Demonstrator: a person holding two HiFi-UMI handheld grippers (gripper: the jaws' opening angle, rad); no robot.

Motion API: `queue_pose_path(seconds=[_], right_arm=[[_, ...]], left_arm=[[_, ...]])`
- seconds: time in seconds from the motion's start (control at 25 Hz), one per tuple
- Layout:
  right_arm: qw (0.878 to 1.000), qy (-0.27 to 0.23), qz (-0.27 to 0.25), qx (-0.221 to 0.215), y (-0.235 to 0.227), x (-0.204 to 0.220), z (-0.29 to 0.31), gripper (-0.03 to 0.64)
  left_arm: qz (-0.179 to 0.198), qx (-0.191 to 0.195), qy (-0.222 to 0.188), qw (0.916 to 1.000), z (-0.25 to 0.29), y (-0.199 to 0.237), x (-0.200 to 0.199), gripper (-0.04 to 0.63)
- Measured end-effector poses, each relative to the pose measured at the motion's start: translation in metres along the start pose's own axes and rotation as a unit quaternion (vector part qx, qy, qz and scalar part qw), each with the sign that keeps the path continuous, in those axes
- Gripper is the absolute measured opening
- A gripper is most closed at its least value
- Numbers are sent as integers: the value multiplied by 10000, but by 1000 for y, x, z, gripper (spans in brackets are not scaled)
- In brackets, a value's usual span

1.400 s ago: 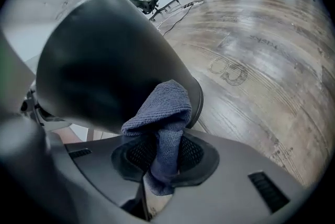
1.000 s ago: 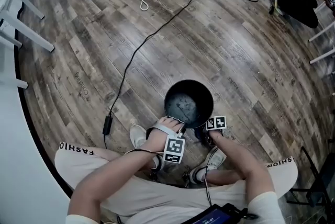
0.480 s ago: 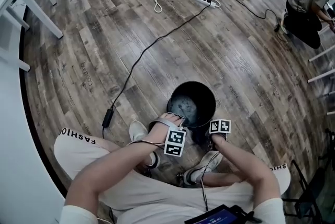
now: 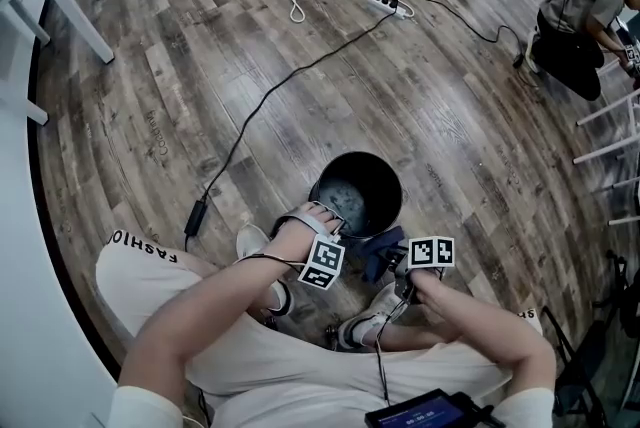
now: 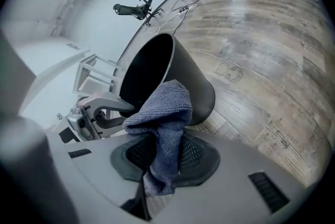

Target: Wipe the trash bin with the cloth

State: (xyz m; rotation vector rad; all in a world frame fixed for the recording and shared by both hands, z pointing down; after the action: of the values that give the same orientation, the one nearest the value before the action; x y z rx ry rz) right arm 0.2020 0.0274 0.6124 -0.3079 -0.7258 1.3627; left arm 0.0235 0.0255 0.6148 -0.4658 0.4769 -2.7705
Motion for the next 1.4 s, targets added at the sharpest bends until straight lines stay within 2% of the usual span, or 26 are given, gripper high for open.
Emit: queue_pose_path(seconds=[0.28,0.6,0.72,0.84,0.96,1.12,1.28,1.4], right_arm=[[9997,202,-164,-25,-14,-11,22,83],[9990,350,-263,-9,-68,6,82,83],[9984,381,-407,104,-86,14,106,83],[9979,454,-295,348,-110,25,129,83],[9983,187,-291,467,-127,31,147,83],[9967,-648,-168,450,-132,35,154,83],[9970,-462,144,609,-126,31,147,83],[9981,-528,-99,289,-114,22,120,83]], left_arm=[[94,-5,-124,9999,-1,-7,-12,87],[-44,16,-178,9998,0,-4,-17,83],[-69,14,-179,9998,-1,-4,-17,83],[-111,-20,-190,9998,0,-4,-18,83],[-197,-82,-177,9996,1,-2,-20,83],[-343,-105,-155,9992,3,2,-21,83],[-383,-124,-101,9991,5,2,-23,83],[-699,-115,-266,9971,4,2,-24,83]])
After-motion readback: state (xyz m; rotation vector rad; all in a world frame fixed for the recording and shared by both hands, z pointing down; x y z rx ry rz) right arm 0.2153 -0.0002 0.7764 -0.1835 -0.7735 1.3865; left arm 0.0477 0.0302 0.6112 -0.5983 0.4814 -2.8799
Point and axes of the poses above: the fingertips, and each gripper's own axes: z forward along the fingers, y to its left, x out of its underside, the point moved 8 cm from there along -z, backward along the fingers, and after that the axes turned 9 degrees about -z, right-handed, at the moved point
